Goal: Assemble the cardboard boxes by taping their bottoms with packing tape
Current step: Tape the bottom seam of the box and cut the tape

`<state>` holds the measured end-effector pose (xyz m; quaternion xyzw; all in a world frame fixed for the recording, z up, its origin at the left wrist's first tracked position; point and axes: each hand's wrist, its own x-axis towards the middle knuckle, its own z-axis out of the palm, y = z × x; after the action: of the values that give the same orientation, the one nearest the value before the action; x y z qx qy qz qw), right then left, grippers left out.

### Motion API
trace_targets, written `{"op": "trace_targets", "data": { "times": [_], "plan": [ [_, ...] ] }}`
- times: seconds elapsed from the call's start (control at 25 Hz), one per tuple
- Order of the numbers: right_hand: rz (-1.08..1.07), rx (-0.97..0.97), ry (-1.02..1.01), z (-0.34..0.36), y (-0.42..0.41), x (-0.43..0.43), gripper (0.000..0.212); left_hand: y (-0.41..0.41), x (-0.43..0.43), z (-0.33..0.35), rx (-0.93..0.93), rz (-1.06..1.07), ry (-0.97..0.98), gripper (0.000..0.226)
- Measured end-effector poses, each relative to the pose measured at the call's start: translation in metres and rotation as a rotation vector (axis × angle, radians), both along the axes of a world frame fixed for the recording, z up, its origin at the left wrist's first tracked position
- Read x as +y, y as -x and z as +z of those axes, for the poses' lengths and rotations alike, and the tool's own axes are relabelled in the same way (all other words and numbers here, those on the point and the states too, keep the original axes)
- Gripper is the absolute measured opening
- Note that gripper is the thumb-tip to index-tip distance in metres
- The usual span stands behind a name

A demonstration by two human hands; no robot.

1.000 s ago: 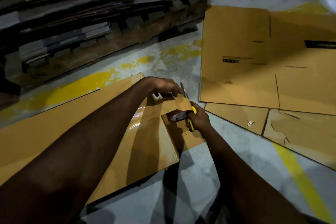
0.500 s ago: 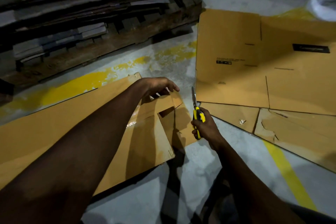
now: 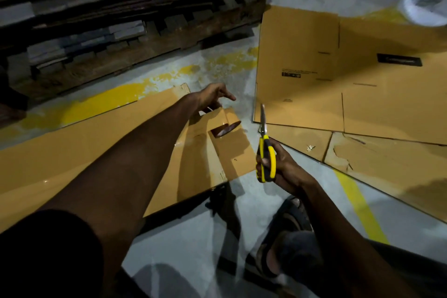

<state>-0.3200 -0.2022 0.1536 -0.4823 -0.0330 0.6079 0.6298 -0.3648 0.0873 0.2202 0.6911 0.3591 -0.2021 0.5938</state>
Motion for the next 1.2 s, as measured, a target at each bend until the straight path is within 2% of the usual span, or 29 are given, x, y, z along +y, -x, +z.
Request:
{"op": "trace_targets", "data": {
  "times": [0.04,0.12,0.24,0.4,0.56,0.84,1.2],
  "plan": [
    [0.052,-0.019,-0.001,0.001,0.001,-0.002,0.096,0.0,0.001,-0.001,-0.001,0.004,0.025,0.051],
    [0.205,-0.088,0.015,0.003,0.003,0.0,0.099,-0.001,0.003,-0.004,0.002,0.003,0.038,0.055],
    [0.398,-0.241,0.032,0.008,0.016,0.006,0.092,-0.003,0.004,-0.009,-0.008,-0.006,0.057,0.057],
    [0.442,-0.384,0.101,0.016,0.033,0.019,0.063,-0.005,0.008,-0.015,-0.017,-0.012,0.057,0.058],
    [0.537,-0.486,0.157,0.013,0.026,0.015,0.056,-0.006,0.01,-0.02,-0.029,-0.014,0.051,0.059],
    [0.453,-0.467,0.181,0.008,0.037,0.027,0.067,-0.008,0.011,-0.024,-0.018,-0.037,0.019,0.057],
    [0.335,-0.413,0.204,0.01,0.048,0.058,0.056,-0.01,0.007,-0.018,-0.019,-0.041,0.017,0.057]
  ]
}}
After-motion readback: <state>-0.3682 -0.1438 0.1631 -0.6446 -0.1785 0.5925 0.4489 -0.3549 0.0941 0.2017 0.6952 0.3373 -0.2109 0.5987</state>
